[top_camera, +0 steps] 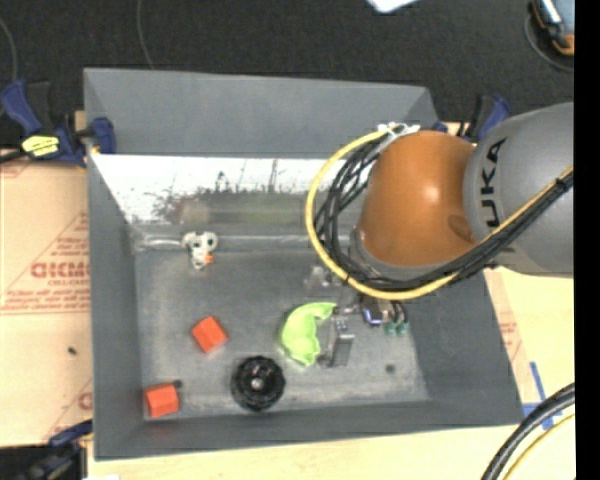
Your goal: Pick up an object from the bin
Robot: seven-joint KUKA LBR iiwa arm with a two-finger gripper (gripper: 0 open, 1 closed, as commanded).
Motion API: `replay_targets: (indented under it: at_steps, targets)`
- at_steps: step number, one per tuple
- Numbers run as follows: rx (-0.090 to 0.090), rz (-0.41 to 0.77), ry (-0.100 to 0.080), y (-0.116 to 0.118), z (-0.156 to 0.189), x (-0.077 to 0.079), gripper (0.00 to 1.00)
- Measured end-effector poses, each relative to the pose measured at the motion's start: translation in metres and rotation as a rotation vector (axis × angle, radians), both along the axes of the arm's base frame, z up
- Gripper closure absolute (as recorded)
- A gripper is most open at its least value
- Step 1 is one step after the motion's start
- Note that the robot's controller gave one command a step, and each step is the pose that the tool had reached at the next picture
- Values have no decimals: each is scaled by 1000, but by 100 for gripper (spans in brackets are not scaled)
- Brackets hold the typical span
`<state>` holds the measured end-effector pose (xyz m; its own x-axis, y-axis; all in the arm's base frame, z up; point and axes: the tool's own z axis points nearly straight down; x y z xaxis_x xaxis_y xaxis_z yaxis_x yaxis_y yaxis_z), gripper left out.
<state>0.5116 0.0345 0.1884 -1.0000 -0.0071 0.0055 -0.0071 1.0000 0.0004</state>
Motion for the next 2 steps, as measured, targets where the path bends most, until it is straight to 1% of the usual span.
replay_targets:
  at_steps: [1,2]
  targets:
    - [0,-2,-9,0,4,2,0]
    - [0,105,-6,-19,-84,-4,0]
